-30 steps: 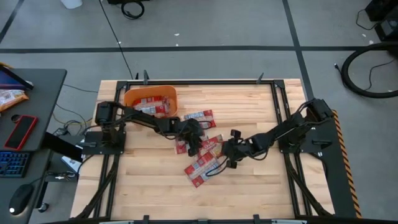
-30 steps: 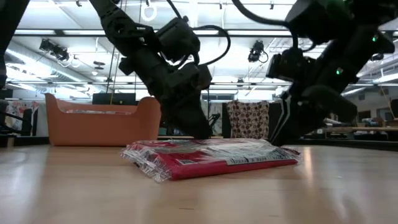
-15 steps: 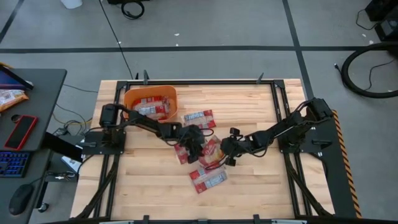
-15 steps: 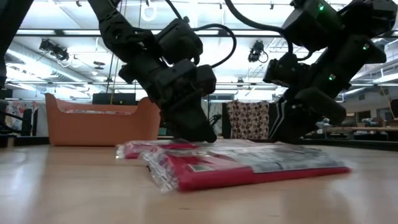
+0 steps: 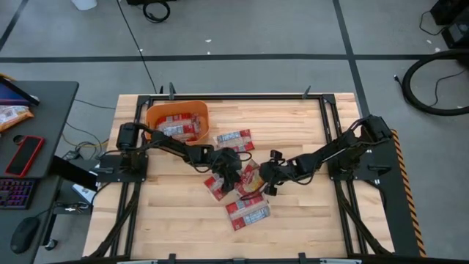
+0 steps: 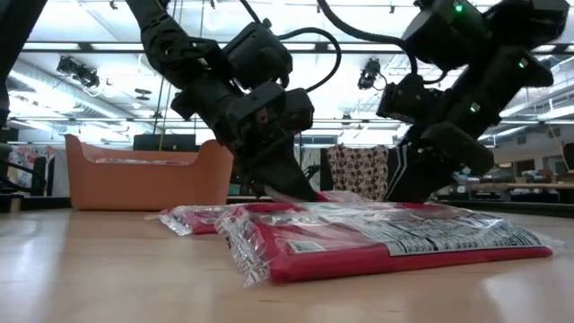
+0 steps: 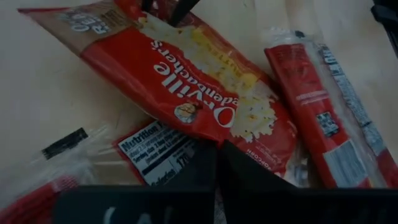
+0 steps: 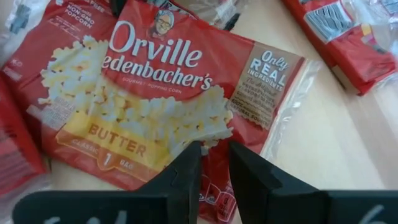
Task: Sort popcorn bags into baskets
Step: Put the red popcorn bag into the orange bin
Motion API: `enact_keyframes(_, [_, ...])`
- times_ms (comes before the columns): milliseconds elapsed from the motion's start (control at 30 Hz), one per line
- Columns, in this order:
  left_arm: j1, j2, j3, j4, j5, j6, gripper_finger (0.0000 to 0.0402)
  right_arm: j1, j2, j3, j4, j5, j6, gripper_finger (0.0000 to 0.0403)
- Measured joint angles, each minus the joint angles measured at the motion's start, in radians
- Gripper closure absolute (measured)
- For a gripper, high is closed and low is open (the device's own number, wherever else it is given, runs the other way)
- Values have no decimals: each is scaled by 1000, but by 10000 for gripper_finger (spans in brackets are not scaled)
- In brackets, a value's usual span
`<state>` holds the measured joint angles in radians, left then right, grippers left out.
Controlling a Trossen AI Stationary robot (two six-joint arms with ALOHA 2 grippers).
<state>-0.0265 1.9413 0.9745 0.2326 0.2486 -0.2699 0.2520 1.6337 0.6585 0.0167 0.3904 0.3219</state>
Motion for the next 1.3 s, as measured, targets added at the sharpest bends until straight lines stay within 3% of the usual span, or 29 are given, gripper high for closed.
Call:
enact_keyframes(167, [1,-89,0,-106,-5,53,397,1,0,143,-243,-1,0,316])
enact_keyframes(367, [-10,-266,2,-320,-80,115,399,4,0,376,-667,14,80,316])
enact_keyframes(567, [-34,-431,2,-502,-181,129,400,61,-1,546,-975,159,179,316])
enact_keyframes(700, [-49,-563,2,-638,-220,126,400,102,-1,568,-1045,234,220,316])
enact_keyframes(900, [-29,-776,2,-899,-226,198,400,136,-1,542,-1042,241,280,316])
enact_keyframes(1133, [112,-965,2,-1184,-332,270,400,154,0,532,-1032,238,301,316])
enact_keyframes(1300, [254,-1005,2,-1251,-384,327,400,154,0,532,-1012,238,290,316])
